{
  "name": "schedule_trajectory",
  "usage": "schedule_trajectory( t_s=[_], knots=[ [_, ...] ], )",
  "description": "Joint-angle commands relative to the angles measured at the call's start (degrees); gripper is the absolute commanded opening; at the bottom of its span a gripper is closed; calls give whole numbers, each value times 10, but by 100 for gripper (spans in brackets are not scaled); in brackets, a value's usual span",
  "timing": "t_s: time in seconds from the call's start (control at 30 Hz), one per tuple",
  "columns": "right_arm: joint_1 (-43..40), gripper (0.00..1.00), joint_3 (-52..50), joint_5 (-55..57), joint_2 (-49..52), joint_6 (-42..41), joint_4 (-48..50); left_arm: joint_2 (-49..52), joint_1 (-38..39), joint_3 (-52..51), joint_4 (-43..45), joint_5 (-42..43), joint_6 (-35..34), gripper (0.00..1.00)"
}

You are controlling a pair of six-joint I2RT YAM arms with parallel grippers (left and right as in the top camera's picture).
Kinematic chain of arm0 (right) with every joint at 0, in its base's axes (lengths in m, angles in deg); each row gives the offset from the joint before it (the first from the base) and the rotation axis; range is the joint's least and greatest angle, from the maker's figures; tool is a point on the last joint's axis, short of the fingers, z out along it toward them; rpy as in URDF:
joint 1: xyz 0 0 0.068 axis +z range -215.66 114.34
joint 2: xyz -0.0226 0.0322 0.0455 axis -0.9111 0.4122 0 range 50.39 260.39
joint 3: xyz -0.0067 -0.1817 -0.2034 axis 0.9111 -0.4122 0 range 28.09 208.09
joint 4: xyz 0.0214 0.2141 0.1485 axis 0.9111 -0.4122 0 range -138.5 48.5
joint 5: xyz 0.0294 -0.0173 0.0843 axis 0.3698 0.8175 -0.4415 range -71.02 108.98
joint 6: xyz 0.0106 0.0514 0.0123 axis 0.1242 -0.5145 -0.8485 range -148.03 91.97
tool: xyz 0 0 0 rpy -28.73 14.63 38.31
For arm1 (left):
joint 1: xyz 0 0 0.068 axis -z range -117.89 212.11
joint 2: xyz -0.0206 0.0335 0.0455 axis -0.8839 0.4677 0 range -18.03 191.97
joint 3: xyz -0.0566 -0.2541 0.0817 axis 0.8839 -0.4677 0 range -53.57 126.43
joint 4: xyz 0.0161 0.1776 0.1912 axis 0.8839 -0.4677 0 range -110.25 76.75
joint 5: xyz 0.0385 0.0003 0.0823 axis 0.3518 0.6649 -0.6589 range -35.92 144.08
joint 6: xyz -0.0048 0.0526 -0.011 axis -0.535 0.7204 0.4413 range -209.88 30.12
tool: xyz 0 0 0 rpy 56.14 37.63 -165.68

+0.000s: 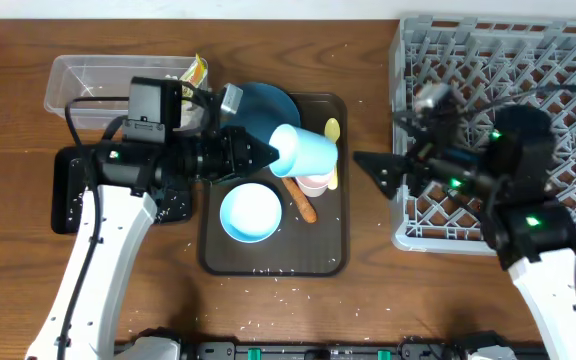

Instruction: Sort waste into correct bins and load items into the dishwasher rack

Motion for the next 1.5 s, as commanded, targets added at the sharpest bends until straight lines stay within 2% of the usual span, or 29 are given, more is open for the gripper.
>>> schedule_trajectory(
  t_s=[0.0, 0.17, 0.27, 0.37, 0.67, 0.8, 0.9, 0.93, 1.03, 1.2, 1.33, 1.47],
  knots=[
    [22, 99, 6, -102, 35, -1, 40, 5, -9, 6, 10, 104, 13, 6],
    [25, 99, 6, -197, 95, -23, 137, 6, -22, 6, 36, 172, 10, 6],
    [29, 99, 6, -235, 123, -62, 202, 7, -21, 6, 35, 172, 6, 6],
    [40, 94, 6, -268, 147, -96, 264, 7, -21, 6, 35, 172, 2, 6],
    [64, 81, 6, -269, 156, -114, 317, 7, -21, 6, 35, 172, 3, 6],
    [62, 72, 6, -269, 156, -120, 330, 7, -21, 6, 35, 170, 3, 7],
    [59, 67, 6, -269, 156, -120, 330, 7, -21, 6, 35, 167, 3, 16],
    [57, 64, 6, -269, 156, -121, 329, 7, -21, 6, 35, 165, 3, 23],
    [47, 63, 6, -269, 156, -134, 329, 7, -21, 6, 35, 144, 3, 33],
    [10, 61, 6, -269, 156, -161, 329, 7, -21, 6, 35, 128, 3, 36],
    [-27, 59, 6, -258, 156, -195, 324, 7, -21, 6, 35, 84, 3, 40],
    [-78, 53, 7, -186, 154, -217, 238, 7, -21, 6, 34, 1, 3, 42]
  ],
)
